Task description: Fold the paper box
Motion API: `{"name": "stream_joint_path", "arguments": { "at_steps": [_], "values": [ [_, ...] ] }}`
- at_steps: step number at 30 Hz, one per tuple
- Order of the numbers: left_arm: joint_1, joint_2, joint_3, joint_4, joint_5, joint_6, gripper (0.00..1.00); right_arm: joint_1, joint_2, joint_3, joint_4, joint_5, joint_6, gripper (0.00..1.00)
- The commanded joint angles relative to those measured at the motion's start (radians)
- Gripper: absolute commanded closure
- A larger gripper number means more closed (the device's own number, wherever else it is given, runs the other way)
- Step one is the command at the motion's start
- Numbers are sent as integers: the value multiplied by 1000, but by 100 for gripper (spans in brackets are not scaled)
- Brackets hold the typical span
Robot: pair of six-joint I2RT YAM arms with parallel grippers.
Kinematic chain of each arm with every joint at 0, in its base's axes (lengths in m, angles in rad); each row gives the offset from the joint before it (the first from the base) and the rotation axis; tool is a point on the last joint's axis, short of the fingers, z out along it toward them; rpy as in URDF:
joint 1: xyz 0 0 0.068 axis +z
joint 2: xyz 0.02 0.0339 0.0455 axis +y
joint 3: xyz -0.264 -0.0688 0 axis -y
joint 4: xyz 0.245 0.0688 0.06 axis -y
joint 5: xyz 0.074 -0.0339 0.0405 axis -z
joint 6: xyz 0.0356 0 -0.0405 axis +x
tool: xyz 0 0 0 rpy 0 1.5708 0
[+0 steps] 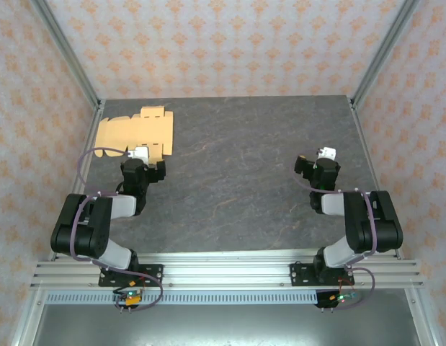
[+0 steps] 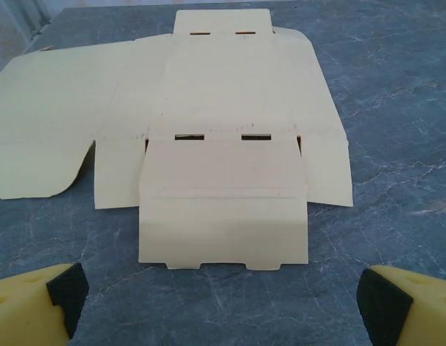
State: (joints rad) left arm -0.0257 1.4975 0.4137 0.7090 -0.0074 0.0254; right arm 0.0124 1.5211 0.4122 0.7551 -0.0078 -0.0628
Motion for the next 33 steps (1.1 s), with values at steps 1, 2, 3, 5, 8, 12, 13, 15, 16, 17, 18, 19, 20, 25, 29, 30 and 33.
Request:
{"name": "stream_joint_path", "arguments": {
  "at_steps": [1, 2, 3, 5, 8, 12, 13, 15, 16, 17, 18, 19, 20, 25, 29, 30, 33],
  "values": [
    [4, 0, 17, 24, -2, -7, 0, 9, -2, 15, 1, 19, 14, 1],
    [4, -1, 17, 24, -2, -8, 0, 8, -1, 14, 1, 19, 15, 1],
    [5, 0, 17, 24, -2, -8, 0, 8, -1, 14, 2, 19, 15, 1],
    [5, -1, 17, 25, -2, -8, 0, 9, -1, 14, 1, 20, 13, 1],
    [6, -1, 17, 24, -2, -8, 0, 8, -2, 14, 2, 19, 13, 1],
    [4, 0, 17, 25, -2, -8, 0, 9, -1, 14, 1, 19, 13, 1],
    [5, 0, 17, 24, -2, -8, 0, 8, -2, 14, 2, 18, 14, 1],
    [5, 0, 17, 24, -2, -8, 0, 9, -2, 13, 3, 18, 15, 1],
    [5, 0, 17, 24, -2, -8, 0, 9, -1, 14, 3, 18, 15, 1],
    [4, 0, 17, 24, -2, -9, 0, 9, -2, 13, 4, 17, 15, 1],
    [5, -1, 17, 24, -2, -9, 0, 8, -1, 14, 4, 18, 15, 1],
    [4, -2, 17, 24, -1, -9, 0, 8, -1, 13, 3, 17, 15, 1],
    [4, -2, 17, 24, -2, -9, 0, 8, -1, 13, 3, 18, 15, 1],
    [5, -2, 17, 26, -2, -9, 0, 6, 0, 17, -1, 17, 16, 1],
    [6, -2, 17, 26, -2, -10, 0, 7, -5, 12, 7, 18, 15, 1],
    [5, -3, 16, 29, -12, -12, 0, 7, -5, 8, 11, 33, 19, 1],
    [-3, -88, 91, -168, -50, -25, 0, 7, -99, 9, -66, 117, 55, 1]
  ]
}}
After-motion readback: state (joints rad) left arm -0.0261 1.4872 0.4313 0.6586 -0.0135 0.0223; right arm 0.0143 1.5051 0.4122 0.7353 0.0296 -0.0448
